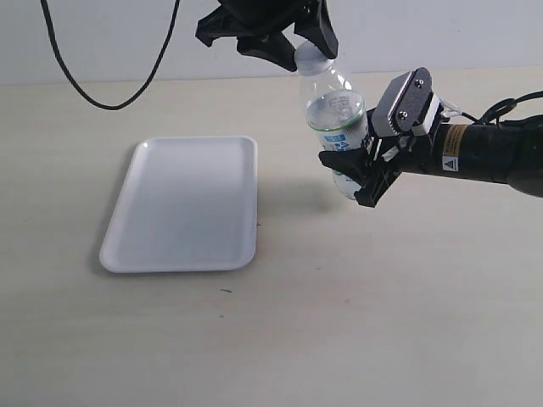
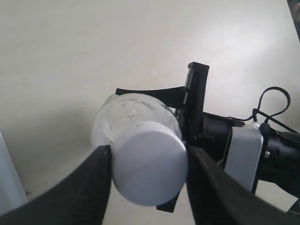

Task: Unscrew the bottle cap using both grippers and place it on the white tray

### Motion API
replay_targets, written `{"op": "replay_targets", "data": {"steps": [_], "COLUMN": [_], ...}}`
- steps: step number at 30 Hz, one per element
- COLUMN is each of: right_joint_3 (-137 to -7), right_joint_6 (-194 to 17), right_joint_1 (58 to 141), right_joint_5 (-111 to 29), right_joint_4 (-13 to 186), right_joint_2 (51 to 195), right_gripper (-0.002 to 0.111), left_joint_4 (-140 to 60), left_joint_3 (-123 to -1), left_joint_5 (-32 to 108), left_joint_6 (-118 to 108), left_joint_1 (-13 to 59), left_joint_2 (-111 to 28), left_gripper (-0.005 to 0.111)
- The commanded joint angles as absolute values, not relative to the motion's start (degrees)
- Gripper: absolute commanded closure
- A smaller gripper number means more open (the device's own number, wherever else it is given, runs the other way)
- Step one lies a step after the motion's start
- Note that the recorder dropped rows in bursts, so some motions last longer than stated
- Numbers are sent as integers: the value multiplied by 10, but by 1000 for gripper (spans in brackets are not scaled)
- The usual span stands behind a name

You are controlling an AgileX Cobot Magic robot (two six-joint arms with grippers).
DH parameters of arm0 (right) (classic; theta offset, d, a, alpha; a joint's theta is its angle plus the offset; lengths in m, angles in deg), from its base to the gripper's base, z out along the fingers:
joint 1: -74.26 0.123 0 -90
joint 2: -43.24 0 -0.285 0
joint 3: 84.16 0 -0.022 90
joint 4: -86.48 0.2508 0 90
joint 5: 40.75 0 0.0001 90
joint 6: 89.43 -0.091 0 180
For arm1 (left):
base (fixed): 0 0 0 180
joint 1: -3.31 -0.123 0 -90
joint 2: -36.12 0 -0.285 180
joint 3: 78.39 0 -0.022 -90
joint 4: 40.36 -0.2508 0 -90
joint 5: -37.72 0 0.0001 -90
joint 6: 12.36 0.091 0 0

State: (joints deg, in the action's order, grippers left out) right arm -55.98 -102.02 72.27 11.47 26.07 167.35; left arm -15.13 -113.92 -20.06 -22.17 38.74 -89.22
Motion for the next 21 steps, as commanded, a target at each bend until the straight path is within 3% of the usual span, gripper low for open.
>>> {"op": "replay_targets", "data": {"steps": [1, 3, 5, 7, 8, 10, 12, 17, 21], "right_joint_3": [-559, -559, -559, -559, -559, -559, -559, -559, -559], "right_joint_6": [-1027, -1026, -1026, -1027, -1027, -1027, -1027, -1031, -1031], "right_joint_1": [723, 723, 723, 723, 723, 723, 723, 723, 723], "right_joint_5": [134, 134, 134, 134, 134, 134, 134, 134, 129], "right_joint_4": [261, 261, 261, 261, 261, 261, 261, 262, 262], "right_joint_2": [1671, 1671, 1671, 1671, 1671, 1671, 1671, 1671, 1671], "right_gripper": [108, 108, 108, 108, 108, 108, 108, 108, 108], "left_joint_4": [-135, -141, -142, -142, -144, -150, -163, -208, -222], "left_joint_3": [-1146, -1146, -1146, -1146, -1146, -1146, -1146, -1146, -1146], "left_joint_5": [-196, -196, -196, -191, -189, -187, -187, -190, -191], "left_joint_6": [-211, -183, -169, -145, -124, -99, -93, -58, -46], "left_joint_1": [387, 387, 387, 387, 387, 387, 387, 387, 387], "left_joint_2": [-885, -885, -885, -885, -885, -885, -885, -879, -879], "left_gripper": [107, 106, 95, 70, 47, 25, 22, 35, 36]}}
